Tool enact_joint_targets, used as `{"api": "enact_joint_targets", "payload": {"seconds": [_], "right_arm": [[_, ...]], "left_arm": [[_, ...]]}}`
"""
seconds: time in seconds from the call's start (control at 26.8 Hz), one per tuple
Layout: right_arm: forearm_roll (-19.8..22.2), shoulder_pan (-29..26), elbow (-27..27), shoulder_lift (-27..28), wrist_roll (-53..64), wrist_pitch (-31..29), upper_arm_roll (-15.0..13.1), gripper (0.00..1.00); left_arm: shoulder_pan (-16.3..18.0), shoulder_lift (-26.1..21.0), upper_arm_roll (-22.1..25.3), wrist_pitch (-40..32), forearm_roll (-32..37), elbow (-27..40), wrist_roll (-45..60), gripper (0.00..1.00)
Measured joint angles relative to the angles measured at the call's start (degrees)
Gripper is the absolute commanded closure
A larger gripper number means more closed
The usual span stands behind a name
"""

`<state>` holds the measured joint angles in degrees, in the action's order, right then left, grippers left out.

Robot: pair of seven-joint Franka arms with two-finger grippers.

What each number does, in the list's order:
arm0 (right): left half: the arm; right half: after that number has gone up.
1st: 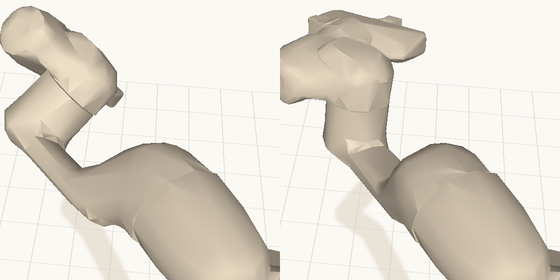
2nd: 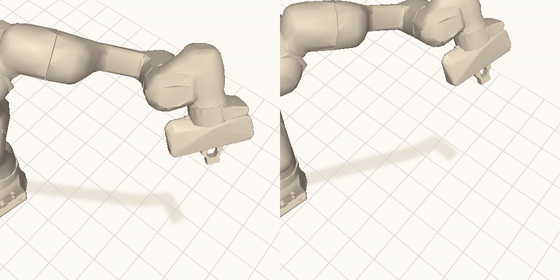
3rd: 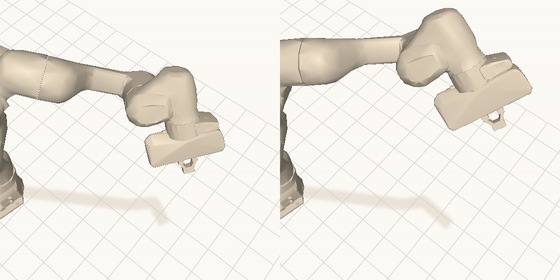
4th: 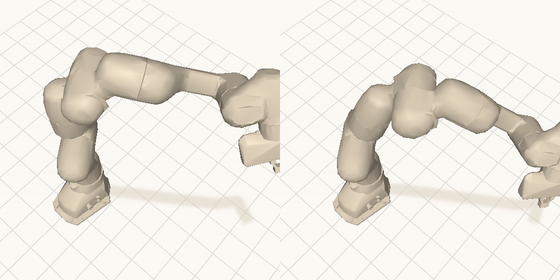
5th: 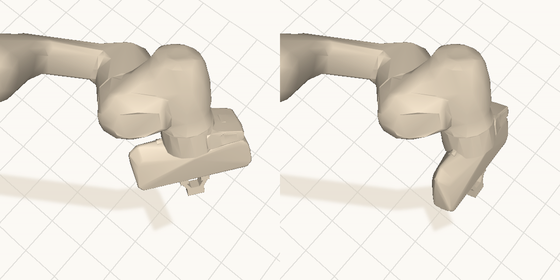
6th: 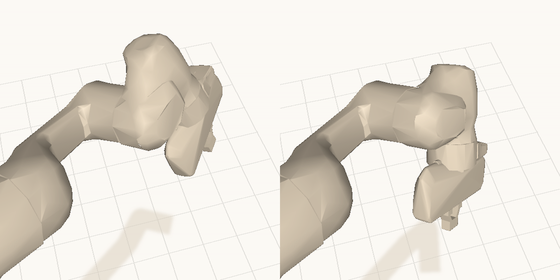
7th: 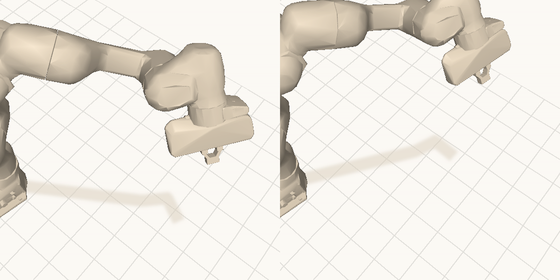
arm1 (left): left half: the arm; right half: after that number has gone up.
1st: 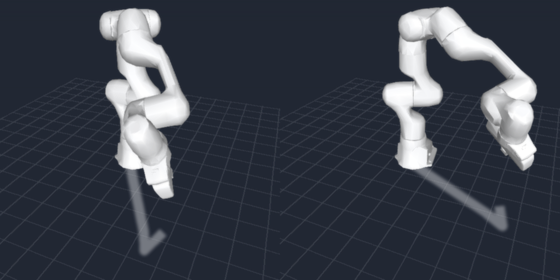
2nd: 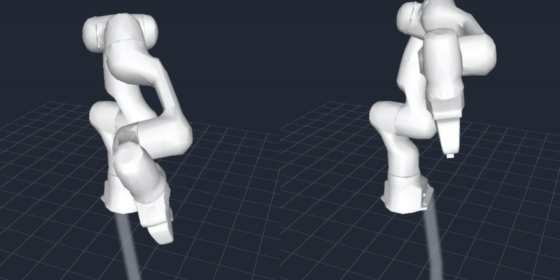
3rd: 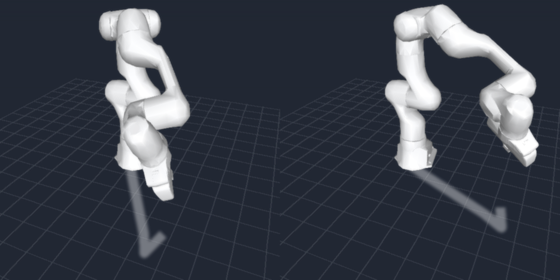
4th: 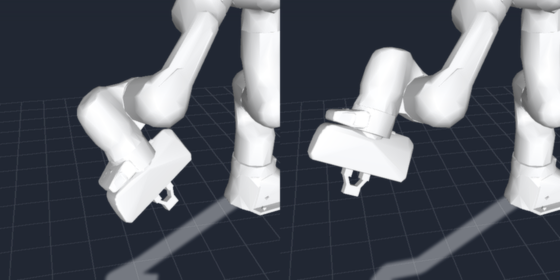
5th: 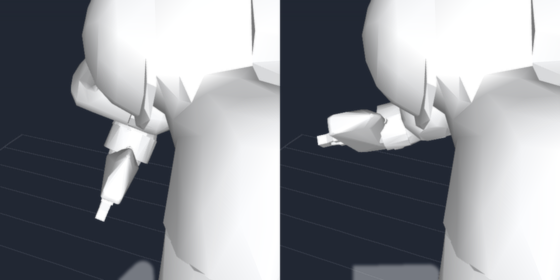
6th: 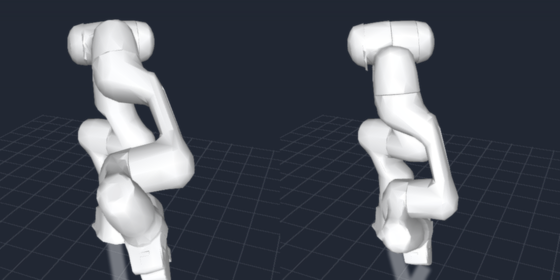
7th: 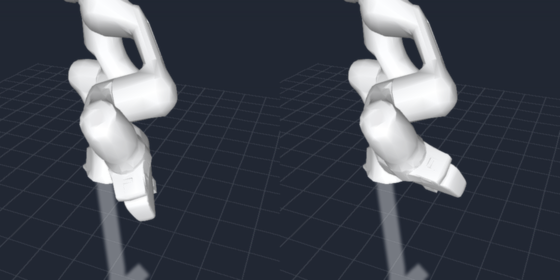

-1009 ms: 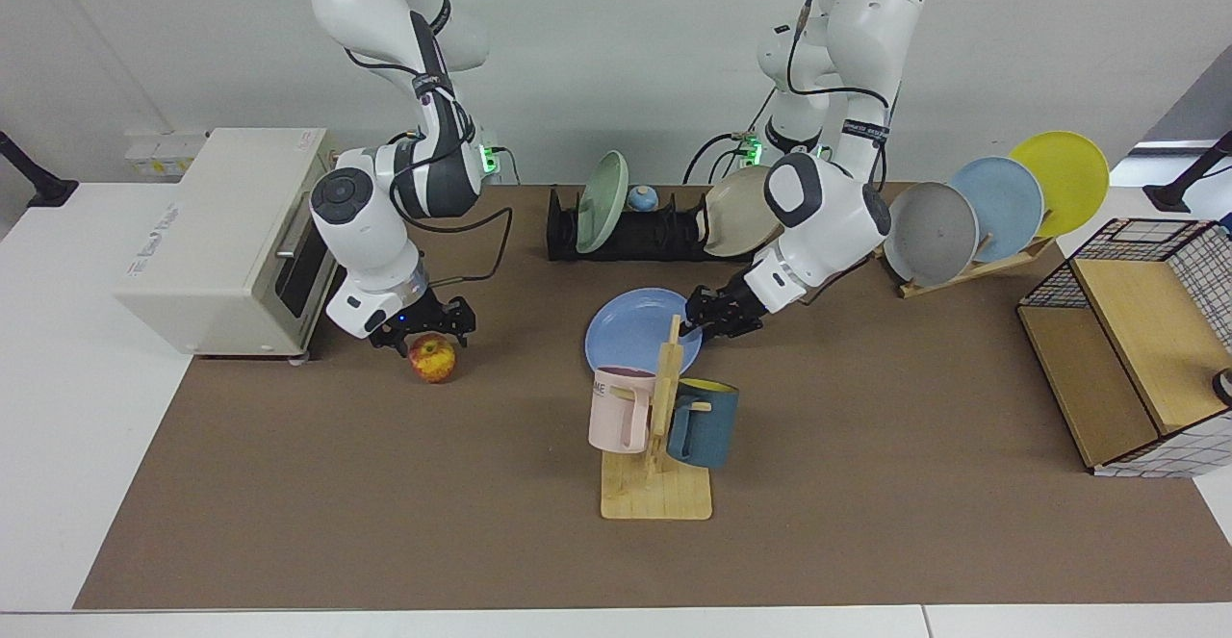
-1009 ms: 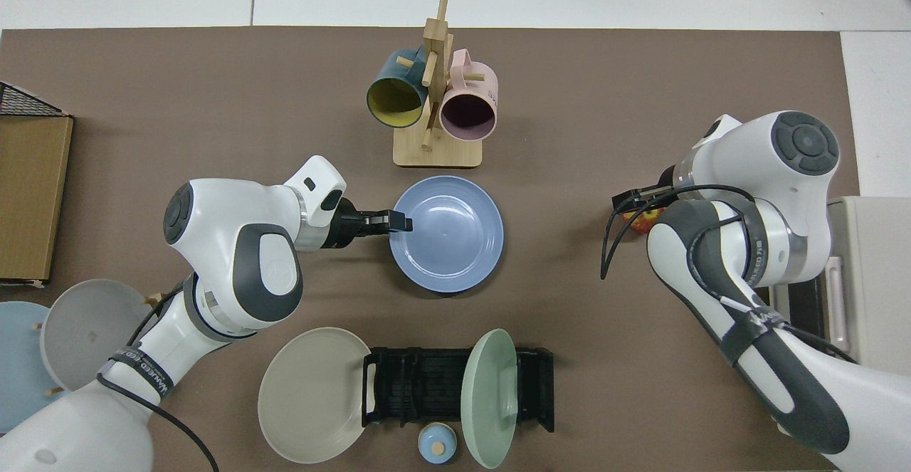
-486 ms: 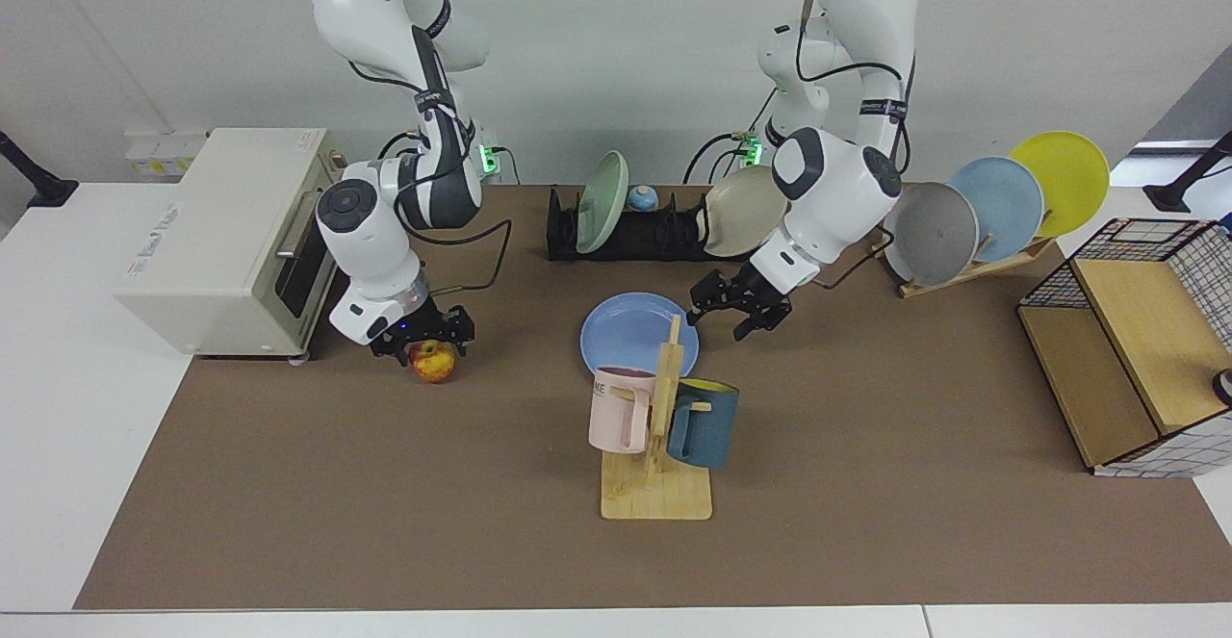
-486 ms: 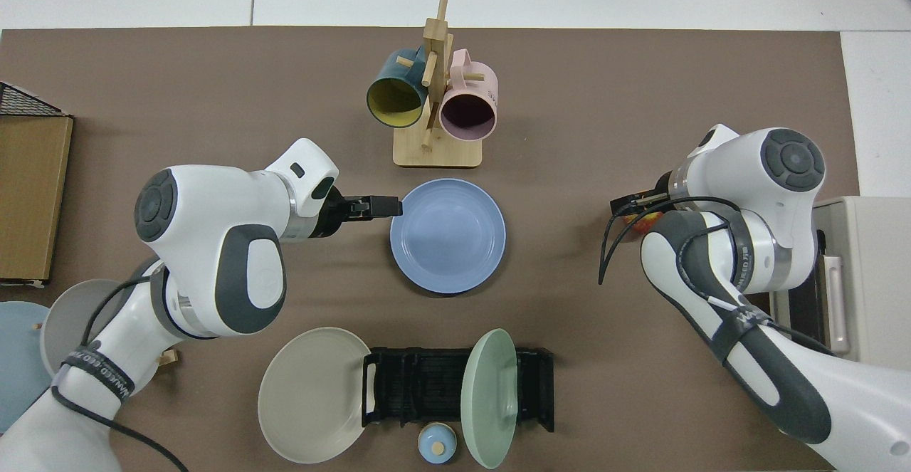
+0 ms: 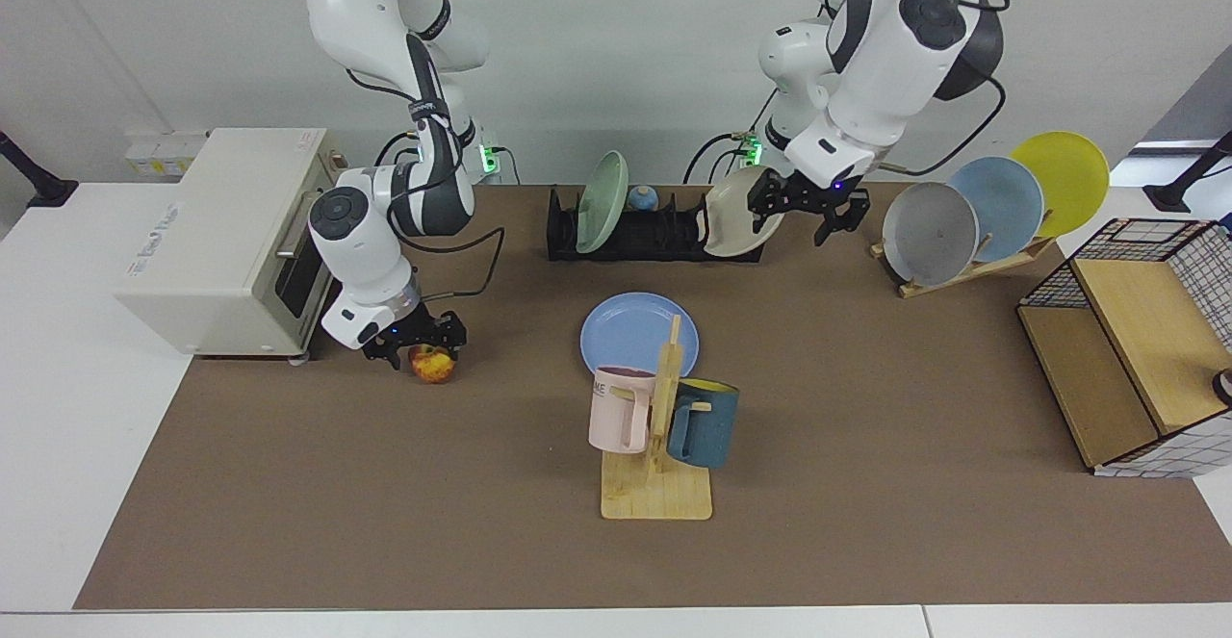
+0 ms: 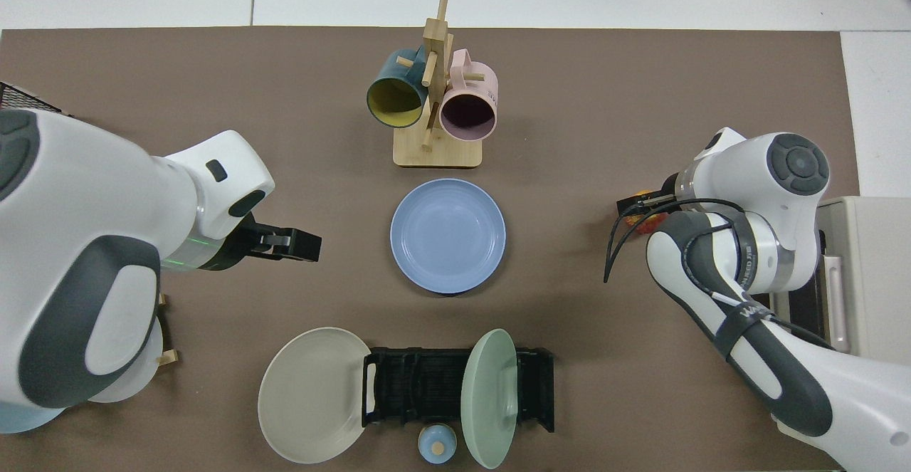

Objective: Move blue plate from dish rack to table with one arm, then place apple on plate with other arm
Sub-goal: 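Open the left gripper and withdraw it from the blue plate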

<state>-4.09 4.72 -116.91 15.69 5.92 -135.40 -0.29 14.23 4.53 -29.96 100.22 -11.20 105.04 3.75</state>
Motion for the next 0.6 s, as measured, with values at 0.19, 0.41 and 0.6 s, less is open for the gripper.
{"api": "enact_joint_targets", "payload": {"seconds": [0.19, 0.41, 0.6], "right_arm": [[0.0, 0.1, -0.9, 0.1, 0.0, -0.8, 0.1, 0.02], [0.0, 0.1, -1.2, 0.1, 1.8, -0.8, 0.1, 1.0], [0.0, 0.1, -0.9, 0.0, 2.7, -0.8, 0.1, 1.0]], "left_arm": [[0.5, 0.7, 1.2, -5.4, 3.4, -4.7, 0.0, 0.0], [0.5, 0.8, 2.4, -6.7, 4.9, -7.0, 0.0, 0.0], [0.5, 0.8, 2.3, -6.7, 5.0, -7.2, 0.0, 0.0]]}}
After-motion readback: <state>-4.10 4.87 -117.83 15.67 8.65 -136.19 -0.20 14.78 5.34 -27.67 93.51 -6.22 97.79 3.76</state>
